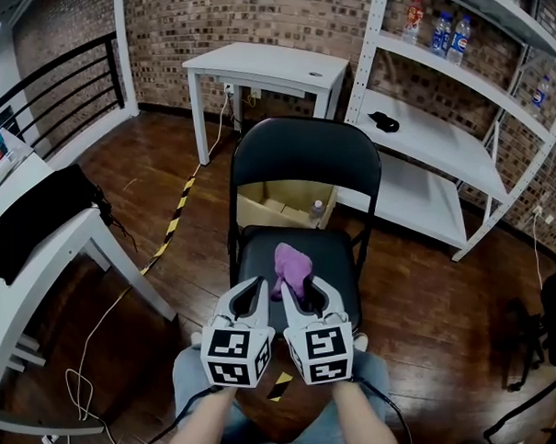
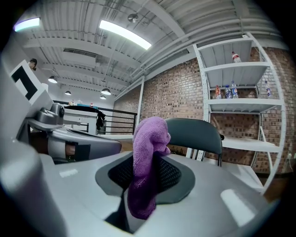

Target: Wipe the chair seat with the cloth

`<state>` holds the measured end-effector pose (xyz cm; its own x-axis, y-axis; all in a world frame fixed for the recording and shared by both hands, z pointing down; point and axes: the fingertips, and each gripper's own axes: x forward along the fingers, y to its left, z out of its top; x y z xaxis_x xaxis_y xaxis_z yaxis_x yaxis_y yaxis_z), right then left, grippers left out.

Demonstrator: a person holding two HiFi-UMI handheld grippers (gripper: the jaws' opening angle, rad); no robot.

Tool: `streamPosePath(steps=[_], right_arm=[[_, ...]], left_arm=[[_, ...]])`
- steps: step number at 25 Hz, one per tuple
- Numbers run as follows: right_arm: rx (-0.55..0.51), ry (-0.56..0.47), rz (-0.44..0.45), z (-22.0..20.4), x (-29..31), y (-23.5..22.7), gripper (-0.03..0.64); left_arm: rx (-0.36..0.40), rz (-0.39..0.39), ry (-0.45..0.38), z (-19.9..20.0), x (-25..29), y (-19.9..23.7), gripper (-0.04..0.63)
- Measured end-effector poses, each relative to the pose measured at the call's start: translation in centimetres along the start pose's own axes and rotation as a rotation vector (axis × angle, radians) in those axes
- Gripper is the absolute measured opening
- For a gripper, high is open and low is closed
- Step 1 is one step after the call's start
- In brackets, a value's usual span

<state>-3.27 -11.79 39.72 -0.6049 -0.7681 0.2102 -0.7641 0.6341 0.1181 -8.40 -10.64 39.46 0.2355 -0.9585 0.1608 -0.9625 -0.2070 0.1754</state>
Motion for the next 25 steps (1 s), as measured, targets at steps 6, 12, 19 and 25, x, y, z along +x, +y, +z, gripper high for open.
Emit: streamPosePath(steps=[6, 12, 19, 25], right_arm=[[-0.014, 0.005, 0.005, 0.4, 2.4, -1.0, 0.103], [-0.018, 0.02, 0.009, 0.3, 5.3, -2.0, 0.103], [-0.026, 0.052, 0.027, -0.6, 8.7, -2.7, 0.103], [-0.079, 0.091, 0.05, -1.7, 12.1, -2.8, 0.103]], left_arm=[[0.001, 0.005, -0.002, 0.8, 2.0, 1.2, 0.004], [0.002, 0.01, 0.004, 1.1, 4.3, 2.7, 0.005], [-0.006, 0.024, 0.016, 1.1, 6.7, 4.7, 0.004], [-0.017, 0.027, 0.029, 0.8, 8.3, 6.3, 0.005]])
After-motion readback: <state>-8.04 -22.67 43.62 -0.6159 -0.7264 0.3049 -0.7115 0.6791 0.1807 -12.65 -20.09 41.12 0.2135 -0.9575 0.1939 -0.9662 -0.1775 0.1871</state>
